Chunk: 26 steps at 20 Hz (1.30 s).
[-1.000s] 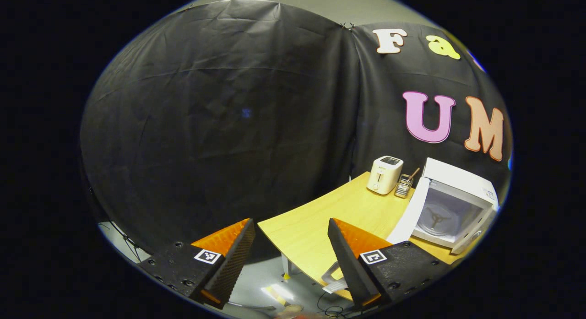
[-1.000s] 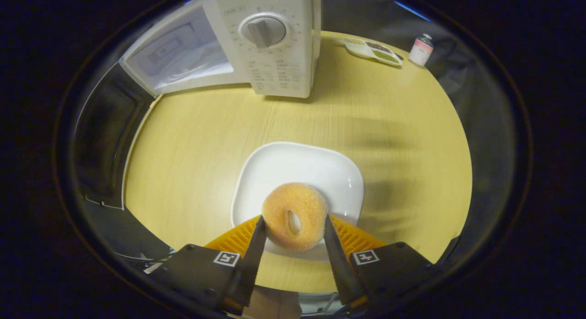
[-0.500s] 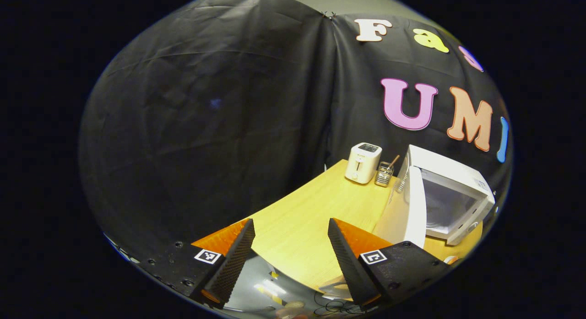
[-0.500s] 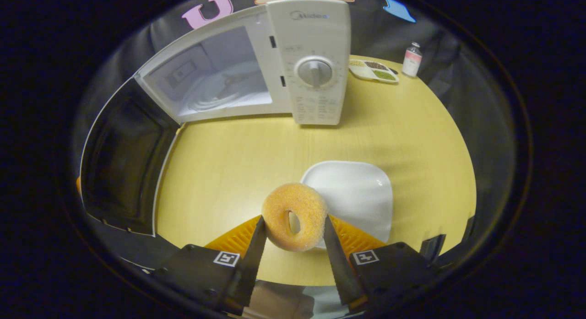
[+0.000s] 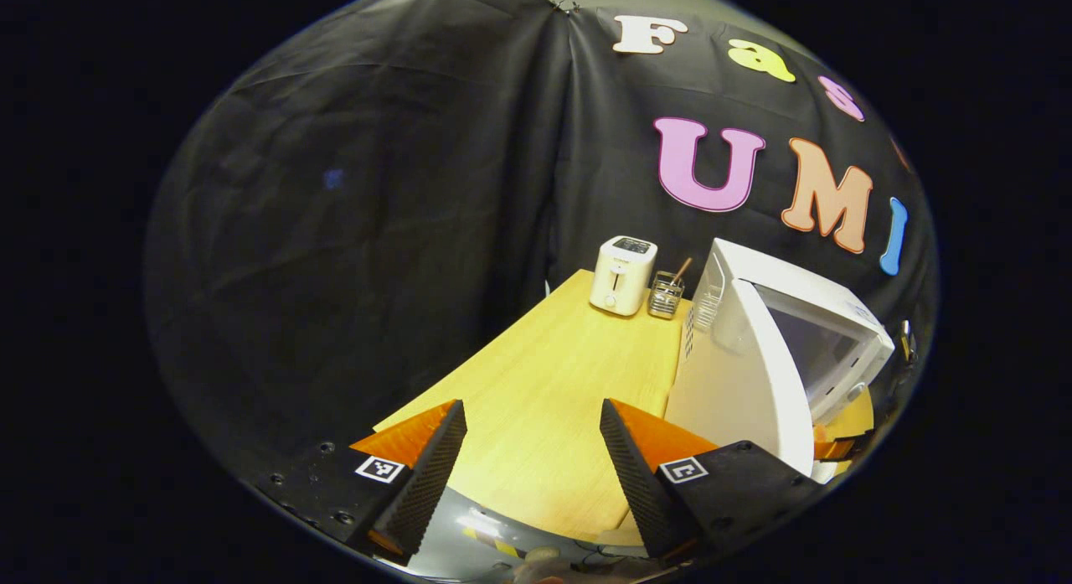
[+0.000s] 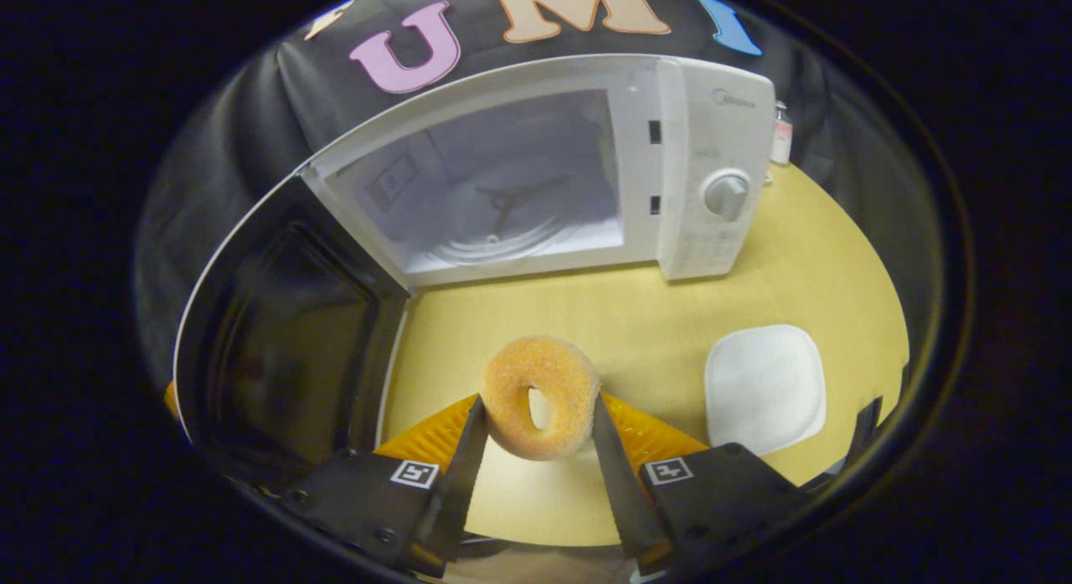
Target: Open the microwave oven with the left hand, put the food in, and close the microwave oven.
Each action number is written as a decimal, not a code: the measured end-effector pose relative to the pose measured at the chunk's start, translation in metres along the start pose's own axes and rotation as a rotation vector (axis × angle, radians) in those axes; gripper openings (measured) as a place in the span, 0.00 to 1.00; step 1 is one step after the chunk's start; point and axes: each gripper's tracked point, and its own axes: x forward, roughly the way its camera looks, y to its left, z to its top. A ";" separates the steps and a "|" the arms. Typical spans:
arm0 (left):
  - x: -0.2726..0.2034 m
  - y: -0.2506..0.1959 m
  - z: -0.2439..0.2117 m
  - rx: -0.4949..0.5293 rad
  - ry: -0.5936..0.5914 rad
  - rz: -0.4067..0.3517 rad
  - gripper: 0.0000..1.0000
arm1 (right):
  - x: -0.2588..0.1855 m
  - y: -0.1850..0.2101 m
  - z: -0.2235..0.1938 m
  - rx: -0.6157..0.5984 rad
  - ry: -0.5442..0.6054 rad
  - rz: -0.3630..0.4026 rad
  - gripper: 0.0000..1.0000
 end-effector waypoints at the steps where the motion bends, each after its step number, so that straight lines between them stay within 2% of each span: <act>1: 0.004 0.003 -0.003 0.008 0.012 -0.007 0.94 | 0.005 0.011 0.009 0.012 -0.031 0.007 0.74; 4: 0.008 0.000 -0.006 0.027 0.033 -0.036 0.95 | 0.024 0.039 0.039 0.078 -0.133 0.032 0.74; 5: 0.010 -0.002 -0.006 0.030 0.041 -0.047 0.95 | 0.032 0.045 0.047 0.100 -0.157 0.029 0.70; 6: 0.011 -0.004 -0.008 0.033 0.053 -0.060 0.95 | 0.041 0.048 0.055 0.123 -0.176 0.027 0.75; 7: 0.012 -0.006 -0.010 0.034 0.060 -0.075 0.95 | 0.049 0.051 0.064 0.145 -0.203 0.024 0.75; 10: 0.015 -0.007 -0.015 0.041 0.093 -0.097 0.95 | 0.073 0.053 0.092 0.209 -0.280 -0.015 0.75; 11: 0.016 -0.005 -0.017 0.045 0.107 -0.097 0.95 | 0.080 0.053 0.099 0.225 -0.297 -0.028 0.69; 12: 0.017 -0.004 -0.019 0.049 0.119 -0.099 0.95 | 0.087 0.052 0.105 0.237 -0.316 -0.042 0.69; 13: 0.018 -0.004 -0.020 0.052 0.128 -0.100 0.95 | 0.093 0.051 0.112 0.247 -0.331 -0.055 0.76; 14: 0.019 -0.004 -0.021 0.054 0.133 -0.104 0.95 | 0.099 0.051 0.116 0.259 -0.344 -0.063 0.76; 15: 0.019 -0.005 -0.021 0.057 0.135 -0.106 0.95 | 0.104 0.051 0.121 0.270 -0.359 -0.074 0.69; 17: 0.019 -0.006 -0.020 0.063 0.135 -0.111 0.95 | 0.112 0.047 0.131 0.290 -0.387 -0.093 0.69; 18: 0.019 -0.008 -0.020 0.067 0.137 -0.115 0.95 | 0.116 0.048 0.133 0.296 -0.393 -0.098 0.77; 19: 0.019 -0.009 -0.020 0.069 0.138 -0.120 0.95 | 0.119 0.046 0.135 0.300 -0.399 -0.109 0.71; 20: 0.019 -0.011 -0.020 0.070 0.142 -0.126 0.95 | 0.121 0.042 0.138 0.304 -0.410 -0.126 0.77; 21: 0.018 -0.012 -0.022 0.070 0.149 -0.132 0.95 | 0.122 0.037 0.141 0.309 -0.420 -0.144 0.77; 22: 0.018 -0.013 -0.024 0.071 0.156 -0.136 0.95 | 0.123 0.034 0.143 0.316 -0.426 -0.155 0.72; 23: 0.018 -0.013 -0.025 0.070 0.162 -0.138 0.95 | 0.125 0.031 0.144 0.322 -0.428 -0.161 0.80; 24: 0.019 -0.013 -0.025 0.066 0.165 -0.140 0.95 | 0.127 0.031 0.145 0.330 -0.426 -0.158 0.73; 25: 0.020 -0.014 -0.025 0.062 0.168 -0.142 0.95 | 0.128 0.032 0.145 0.334 -0.424 -0.152 0.80; 26: 0.021 -0.014 -0.024 0.058 0.170 -0.141 0.95 | 0.129 0.032 0.146 0.335 -0.421 -0.148 0.82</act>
